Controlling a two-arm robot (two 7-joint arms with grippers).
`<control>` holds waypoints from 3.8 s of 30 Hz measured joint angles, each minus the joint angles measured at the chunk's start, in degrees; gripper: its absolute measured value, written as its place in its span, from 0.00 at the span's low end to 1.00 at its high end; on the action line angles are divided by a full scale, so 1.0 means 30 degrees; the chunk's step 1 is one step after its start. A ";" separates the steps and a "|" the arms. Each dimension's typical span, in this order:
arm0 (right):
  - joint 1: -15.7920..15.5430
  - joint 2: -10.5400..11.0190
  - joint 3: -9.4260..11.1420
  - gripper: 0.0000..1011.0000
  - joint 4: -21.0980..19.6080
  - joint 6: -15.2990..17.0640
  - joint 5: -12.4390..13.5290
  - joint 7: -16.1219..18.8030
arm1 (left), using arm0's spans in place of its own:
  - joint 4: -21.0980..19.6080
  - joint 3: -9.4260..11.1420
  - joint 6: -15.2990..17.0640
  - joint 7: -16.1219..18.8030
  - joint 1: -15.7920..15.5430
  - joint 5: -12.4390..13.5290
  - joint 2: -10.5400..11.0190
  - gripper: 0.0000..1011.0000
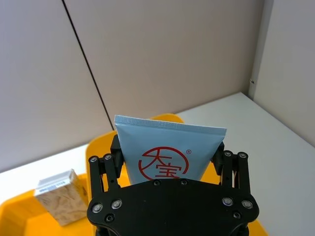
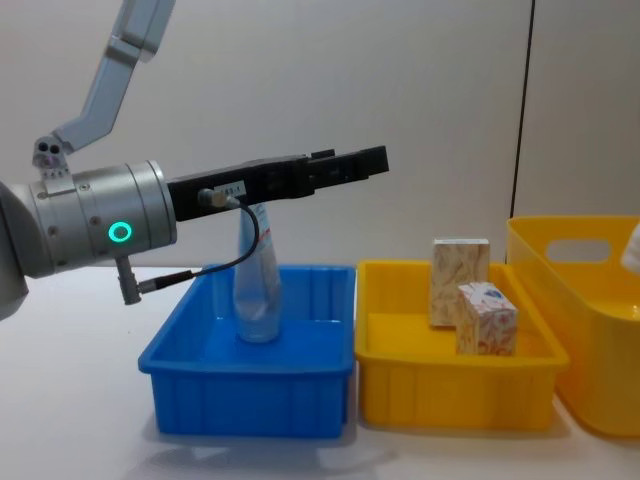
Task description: Bimanual collaborative sorting of washing and personal care products
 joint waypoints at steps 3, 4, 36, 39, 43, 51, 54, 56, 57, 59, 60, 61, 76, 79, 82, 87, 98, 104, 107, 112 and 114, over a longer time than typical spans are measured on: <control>-0.0009 -0.0031 -0.0020 0.99 -0.0130 -0.0158 0.0027 0.0087 | 0.0001 0.0000 0.0000 0.0000 0.0000 -0.0001 0.0001 0.99; -0.0015 -0.0047 -0.0036 0.99 -0.0201 -0.0249 0.0039 0.0136 | 0.0000 0.0000 0.0000 0.0000 0.0000 -0.0001 0.0002 0.99; -0.0047 -0.0283 -0.0130 0.99 -0.0716 -0.0900 0.0160 0.0471 | 0.0000 0.0000 0.0000 0.0000 0.0000 -0.0002 0.0003 0.99; -0.0049 -0.0287 -0.0128 0.99 -0.0722 -0.0911 0.0159 0.0477 | 0.0001 0.0000 0.0000 0.0001 0.0000 0.0000 0.0002 0.99; -0.0050 -0.0291 -0.0127 0.99 -0.0730 -0.0922 0.0159 0.0486 | 0.0000 0.0000 0.0000 -0.0001 0.0000 0.0000 0.0002 0.99; -0.0052 -0.0305 -0.0127 0.99 -0.0744 -0.0937 0.0160 0.0499 | 0.0000 0.0001 0.0000 -0.0001 0.0000 0.0000 0.0003 0.99; -0.0053 -0.0313 -0.0127 0.99 -0.0745 -0.0945 0.0158 0.0499 | 0.0000 0.0000 0.0000 0.0000 0.0000 0.0000 0.0002 0.99; -0.0053 -0.0313 -0.0127 0.99 -0.0745 -0.0952 0.0157 0.0498 | 0.0001 0.0001 0.0000 0.0000 0.0000 0.0000 0.0002 0.99; -0.0054 -0.0313 -0.0126 0.99 -0.0745 -0.0953 0.0158 0.0499 | 0.0001 0.0001 0.0000 0.0001 0.0000 -0.0001 0.0002 0.99; -0.0055 -0.0313 -0.0127 0.99 -0.0746 -0.0956 0.0157 0.0499 | 0.0001 0.0000 0.0000 -0.0001 -0.0001 0.0000 0.0003 0.99; -0.0056 -0.0312 -0.0127 0.99 -0.0746 -0.0957 0.0159 0.0499 | 0.0001 0.0001 0.0000 0.0000 -0.0001 -0.0001 0.0002 0.99; -0.0056 -0.0313 -0.0126 0.99 -0.0746 -0.0958 0.0157 0.0499 | 0.0001 0.0000 0.0000 0.0000 0.0000 0.0000 0.0002 0.99; -0.0357 -0.0174 -0.0282 0.99 -0.0894 -0.1187 0.0344 0.0742 | -0.0373 -0.0004 0.0006 0.0544 0.0269 0.0257 0.0093 0.99; -0.0828 0.0165 -0.0503 0.99 -0.1048 -0.1420 0.0569 0.1019 | -0.0659 -0.0015 0.0024 0.0943 0.0481 0.0467 0.0160 0.99; -0.1272 0.0653 -0.0776 0.99 -0.1281 -0.1721 0.0878 0.1402 | -0.1161 -0.0033 0.0059 0.1639 0.0844 0.0817 0.0265 0.99; -0.2038 0.1576 -0.1258 0.99 -0.1654 -0.2247 0.1396 0.2015 | -0.1943 -0.0064 0.0126 0.2771 0.1427 0.1392 0.0439 0.99; -0.3995 0.3825 -0.2455 0.99 -0.2599 -0.3568 0.2685 0.3610 | -0.4007 -0.0148 0.0315 0.5685 0.2940 0.2883 0.0898 0.99; -0.5042 0.4978 -0.3095 0.99 -0.3121 -0.4259 0.3357 0.4453 | -0.5067 -0.0191 0.0401 0.7200 0.3722 0.3647 0.1137 0.99; -0.5549 0.5553 -0.3385 0.99 -0.3358 -0.4596 0.3686 0.4866 | -0.5622 -0.0215 0.0450 0.7974 0.4122 0.4031 0.1262 0.99; -0.6474 0.6561 -0.3946 0.99 -0.3816 -0.5235 0.4314 0.5618 | -0.6547 -0.0252 0.0523 0.9305 0.4813 0.4711 0.1468 0.99; -0.6712 0.6820 -0.4076 0.99 -0.3926 -0.5385 0.4465 0.5795 | -0.6822 -0.0263 0.0548 0.9698 0.5013 0.4908 0.1533 0.99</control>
